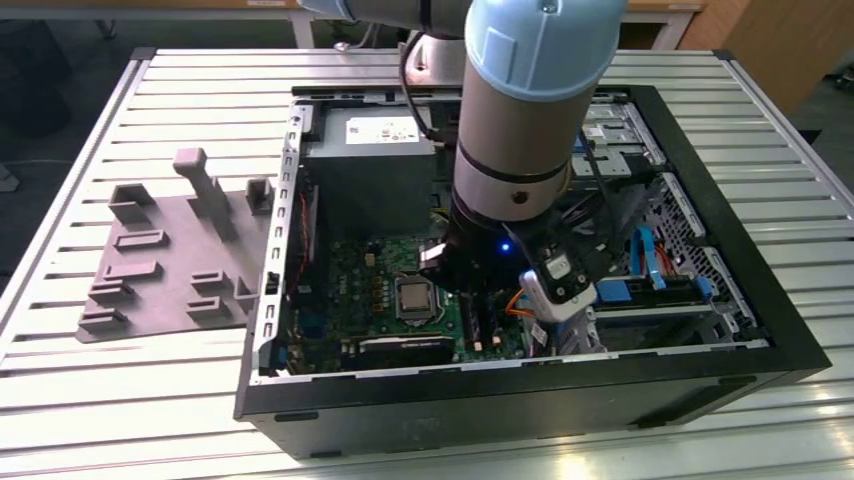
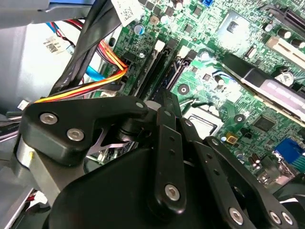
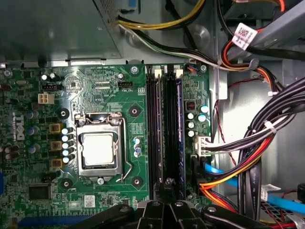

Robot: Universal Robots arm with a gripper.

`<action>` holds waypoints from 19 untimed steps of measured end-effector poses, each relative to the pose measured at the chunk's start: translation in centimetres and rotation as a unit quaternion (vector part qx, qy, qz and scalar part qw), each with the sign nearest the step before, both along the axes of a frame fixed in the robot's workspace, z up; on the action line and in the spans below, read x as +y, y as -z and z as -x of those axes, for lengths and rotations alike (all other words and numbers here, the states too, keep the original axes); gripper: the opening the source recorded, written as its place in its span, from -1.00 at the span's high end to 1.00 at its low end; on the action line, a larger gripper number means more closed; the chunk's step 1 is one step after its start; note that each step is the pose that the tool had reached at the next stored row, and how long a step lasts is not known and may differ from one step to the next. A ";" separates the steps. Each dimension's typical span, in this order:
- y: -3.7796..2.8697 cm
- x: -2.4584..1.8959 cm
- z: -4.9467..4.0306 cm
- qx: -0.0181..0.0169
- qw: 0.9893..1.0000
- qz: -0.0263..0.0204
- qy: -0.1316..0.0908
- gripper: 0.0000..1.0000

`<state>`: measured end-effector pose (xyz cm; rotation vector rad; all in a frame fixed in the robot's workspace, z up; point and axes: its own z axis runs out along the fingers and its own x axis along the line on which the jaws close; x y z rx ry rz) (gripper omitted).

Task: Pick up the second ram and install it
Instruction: 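Press down the second ram until it locks into place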

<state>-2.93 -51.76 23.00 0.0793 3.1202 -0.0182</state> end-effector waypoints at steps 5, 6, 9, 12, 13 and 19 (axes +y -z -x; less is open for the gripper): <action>0.42 -0.01 0.04 0.000 1.000 0.000 0.000 0.79; 0.42 -0.01 0.04 0.000 1.000 0.000 0.000 0.79; 0.75 -0.02 0.04 0.000 1.000 0.000 0.000 0.79; 0.79 -0.03 0.04 0.000 1.000 0.000 0.000 0.79; 0.80 -0.03 0.04 0.000 1.000 0.000 0.000 0.79; 1.11 -0.04 0.04 0.000 1.000 0.000 0.000 0.79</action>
